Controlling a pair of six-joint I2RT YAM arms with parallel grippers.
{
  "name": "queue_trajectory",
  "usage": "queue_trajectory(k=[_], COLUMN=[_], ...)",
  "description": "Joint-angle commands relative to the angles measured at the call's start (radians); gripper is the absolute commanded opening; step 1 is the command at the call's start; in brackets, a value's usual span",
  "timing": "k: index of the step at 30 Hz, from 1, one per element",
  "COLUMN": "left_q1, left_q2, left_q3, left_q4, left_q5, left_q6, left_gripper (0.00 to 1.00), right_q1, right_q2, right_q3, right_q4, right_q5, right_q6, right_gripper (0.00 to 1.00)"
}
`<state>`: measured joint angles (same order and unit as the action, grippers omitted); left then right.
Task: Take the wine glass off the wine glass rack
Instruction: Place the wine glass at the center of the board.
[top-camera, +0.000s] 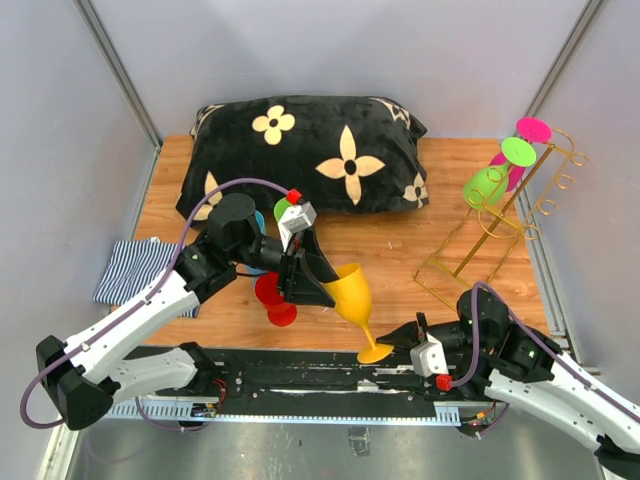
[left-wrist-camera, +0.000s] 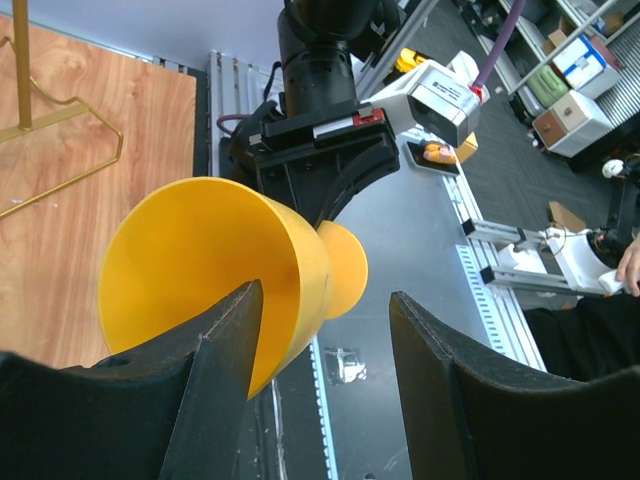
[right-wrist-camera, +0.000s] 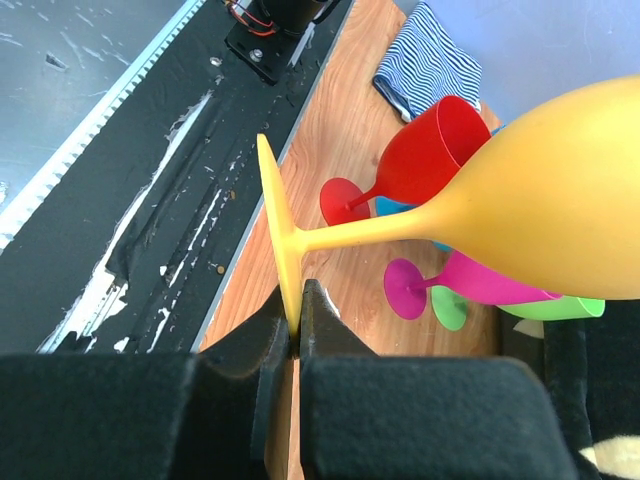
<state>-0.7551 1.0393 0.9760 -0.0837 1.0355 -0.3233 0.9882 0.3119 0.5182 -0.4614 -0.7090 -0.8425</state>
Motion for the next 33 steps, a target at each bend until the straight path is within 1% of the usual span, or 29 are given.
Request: queue_trajectory(k=[1, 3, 7, 10, 15, 16, 17, 18, 20, 22, 23, 24, 26, 29, 30, 33], left_q1=[-0.008, -0.015, -0.035, -0.045, -0.046, -0.046, -0.046, -0.046, -0.046, -0.046, -0.046, -0.046, -0.046, -0.046, -0.046, -0.055], left_q2=[0.007, 0.008, 0.013, 0.014, 0.016, 0.015, 0.013, 0.011, 0.001, -0.008, -0.013, -0.018, -0.025, -0.033, -0.033, -0.03], left_q3=[0.032, 0.03, 0.033, 0.032, 0.039, 0.041, 0.046, 0.049, 0.057, 0.067, 0.073, 0.081, 0.109, 0.127, 0.124, 0.112], left_q4=[-0.039, -0.032, -0.054, -0.051, -0.082, -0.093, -0.111, -0.117, -0.136, -0.158, -0.172, -0.192, -0.273, -0.375, -0.398, -0.42], left_q5=[0.05, 0.061, 0.069, 0.067, 0.03, 0.023, 0.015, 0.01, -0.002, -0.02, -0.038, -0.063, -0.168, -0.374, -0.432, -0.528], left_q6=[0.05, 0.05, 0.076, 0.073, 0.086, 0.095, 0.104, 0.111, 0.127, 0.147, 0.16, 0.17, 0.207, 0.246, 0.249, 0.216], left_gripper=[0.59, 0.59, 0.53, 0.4, 0.13, 0.04, 0.01, 0.01, 0.0, 0.0, 0.0, 0.0, 0.0, 0.0, 0.01, 0.01], right_q1=[0.023, 0.023, 0.023, 0.023, 0.023, 0.023, 0.023, 0.023, 0.023, 0.023, 0.023, 0.023, 0.023, 0.023, 0.023, 0.023], right_q2=[0.008, 0.012, 0.024, 0.037, 0.044, 0.04, 0.035, 0.031, 0.02, 0.0, -0.012, -0.024, -0.05, -0.101, -0.119, -0.183], right_q3=[-0.007, -0.006, -0.004, -0.005, -0.002, -0.003, -0.005, -0.008, -0.012, -0.021, -0.027, -0.031, -0.035, -0.036, -0.033, -0.034], right_q4=[0.012, 0.013, 0.015, 0.01, -0.006, -0.005, -0.004, -0.003, 0.002, 0.015, 0.023, 0.032, 0.047, 0.094, 0.109, 0.141], right_q5=[-0.052, -0.058, -0.055, -0.047, -0.028, -0.019, -0.009, 0.002, 0.025, 0.039, 0.04, 0.041, 0.035, 0.035, 0.037, 0.045], right_q6=[0.008, 0.008, 0.005, 0.007, 0.0, 0.001, 0.003, 0.004, 0.01, 0.022, 0.035, 0.046, 0.072, 0.171, 0.199, 0.241], right_gripper=[0.01, 0.01, 0.01, 0.01, 0.01, 0.01, 0.01, 0.02, 0.19, 0.28, 0.4, 0.49, 0.54, 0.64, 0.66, 0.69])
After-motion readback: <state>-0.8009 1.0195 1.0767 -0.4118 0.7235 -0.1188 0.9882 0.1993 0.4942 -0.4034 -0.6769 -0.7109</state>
